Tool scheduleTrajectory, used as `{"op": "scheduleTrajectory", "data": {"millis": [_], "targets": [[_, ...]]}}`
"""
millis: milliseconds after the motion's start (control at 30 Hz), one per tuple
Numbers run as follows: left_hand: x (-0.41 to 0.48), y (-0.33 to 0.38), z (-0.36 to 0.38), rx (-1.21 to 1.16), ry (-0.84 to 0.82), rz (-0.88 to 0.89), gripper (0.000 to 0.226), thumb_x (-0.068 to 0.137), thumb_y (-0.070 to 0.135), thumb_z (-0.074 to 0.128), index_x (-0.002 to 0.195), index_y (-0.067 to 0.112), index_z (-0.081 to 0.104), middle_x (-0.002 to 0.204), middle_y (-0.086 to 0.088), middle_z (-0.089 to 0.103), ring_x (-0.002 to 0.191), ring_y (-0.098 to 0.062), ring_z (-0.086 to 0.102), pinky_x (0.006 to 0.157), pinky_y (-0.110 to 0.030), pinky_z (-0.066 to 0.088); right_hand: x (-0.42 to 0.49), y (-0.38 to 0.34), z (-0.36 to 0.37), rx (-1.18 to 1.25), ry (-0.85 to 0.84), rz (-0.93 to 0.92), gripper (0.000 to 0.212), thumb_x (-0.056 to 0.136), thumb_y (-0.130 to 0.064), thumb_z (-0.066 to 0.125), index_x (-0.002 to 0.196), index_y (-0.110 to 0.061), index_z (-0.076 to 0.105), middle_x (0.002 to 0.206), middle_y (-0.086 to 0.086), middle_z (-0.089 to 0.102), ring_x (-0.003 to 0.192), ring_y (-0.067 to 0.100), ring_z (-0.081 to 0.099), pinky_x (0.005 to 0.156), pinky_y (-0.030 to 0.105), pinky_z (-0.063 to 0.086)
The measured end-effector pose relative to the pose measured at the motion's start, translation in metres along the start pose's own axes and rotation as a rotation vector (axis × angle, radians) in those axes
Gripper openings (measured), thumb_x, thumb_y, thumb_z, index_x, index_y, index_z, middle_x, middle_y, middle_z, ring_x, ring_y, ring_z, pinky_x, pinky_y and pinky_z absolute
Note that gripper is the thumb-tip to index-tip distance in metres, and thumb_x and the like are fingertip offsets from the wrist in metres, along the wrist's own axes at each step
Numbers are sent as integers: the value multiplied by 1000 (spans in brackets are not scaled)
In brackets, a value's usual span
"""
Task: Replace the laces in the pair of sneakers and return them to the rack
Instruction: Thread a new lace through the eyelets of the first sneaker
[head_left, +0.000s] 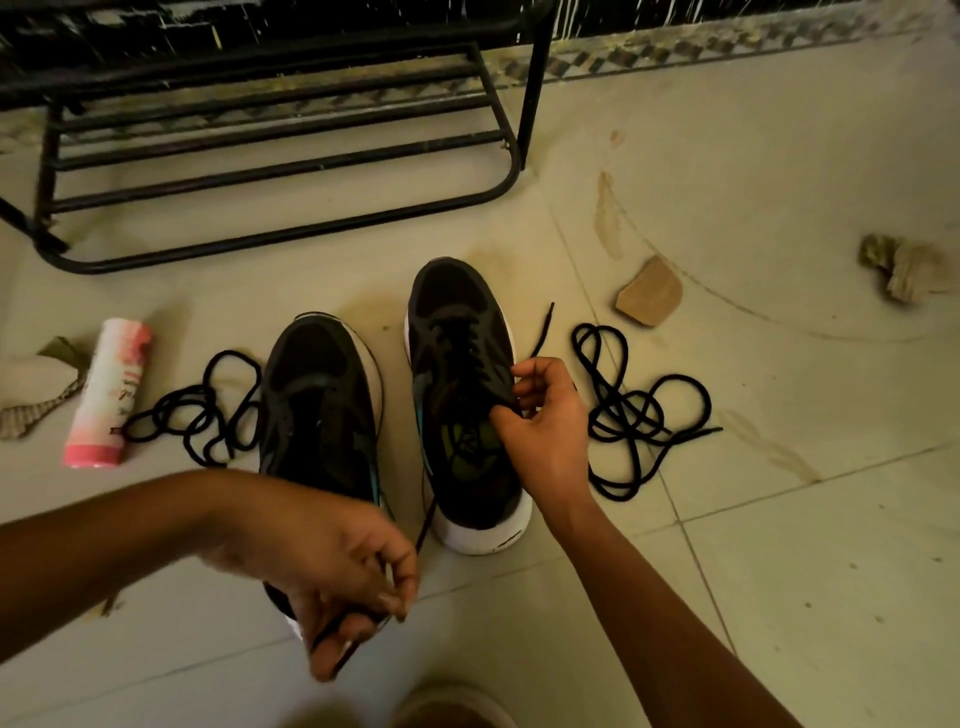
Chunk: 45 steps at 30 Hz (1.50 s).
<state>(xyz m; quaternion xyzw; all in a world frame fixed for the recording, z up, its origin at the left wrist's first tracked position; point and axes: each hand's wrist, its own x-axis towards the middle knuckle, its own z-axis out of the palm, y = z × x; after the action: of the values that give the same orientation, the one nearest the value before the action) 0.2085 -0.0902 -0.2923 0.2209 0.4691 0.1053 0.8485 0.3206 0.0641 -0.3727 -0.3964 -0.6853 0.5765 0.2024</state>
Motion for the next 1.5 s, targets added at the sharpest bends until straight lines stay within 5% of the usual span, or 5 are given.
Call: {"op": "scheduleTrajectory", "data": {"millis": [100, 367, 667, 1267, 1500], "targets": [[-9, 12, -9, 83, 167, 55, 10, 95, 21, 51, 88, 17, 58, 69, 1, 65, 63, -11, 66, 64, -22, 52, 1, -1, -2, -19, -9, -11, 35, 72, 1, 67, 100, -17, 54, 83, -4, 57, 69, 0, 53, 60, 13, 48], [14, 43, -12, 753, 1461, 390, 21, 78, 50, 65, 78, 32, 55, 69, 14, 57, 63, 1, 54, 56, -17, 40, 1, -2, -8, -138, -76, -48, 31, 72, -10, 73, 98, -20, 59, 91, -6, 61, 74, 0, 55, 62, 11, 46], [39, 51, 0, 1193, 1474, 72, 19, 92, 32, 47, 97, 20, 34, 83, 3, 45, 71, -20, 49, 58, -28, 37, 0, 1, -8, -167, -42, -61, 31, 73, -5, 67, 97, -23, 59, 95, 1, 61, 79, 10, 58, 67, 32, 55], [27, 41, -7, 617, 1223, 378, 15, 91, 28, 57, 94, 20, 69, 80, 7, 68, 71, -5, 63, 68, -20, 51, -13, -19, -13, -428, 11, -183, 19, 76, -14, 72, 82, -21, 56, 91, -6, 50, 82, 7, 47, 66, 14, 39], [36, 33, -18, 578, 1391, 187, 50, 83, 38, 67, 123, 16, 48, 84, 2, 63, 80, -16, 62, 65, -22, 42, -21, -43, -13, -882, -236, -191, 30, 83, -46, 63, 111, -38, 67, 146, 0, 27, 127, 26, 28, 106, 33, 29]]}}
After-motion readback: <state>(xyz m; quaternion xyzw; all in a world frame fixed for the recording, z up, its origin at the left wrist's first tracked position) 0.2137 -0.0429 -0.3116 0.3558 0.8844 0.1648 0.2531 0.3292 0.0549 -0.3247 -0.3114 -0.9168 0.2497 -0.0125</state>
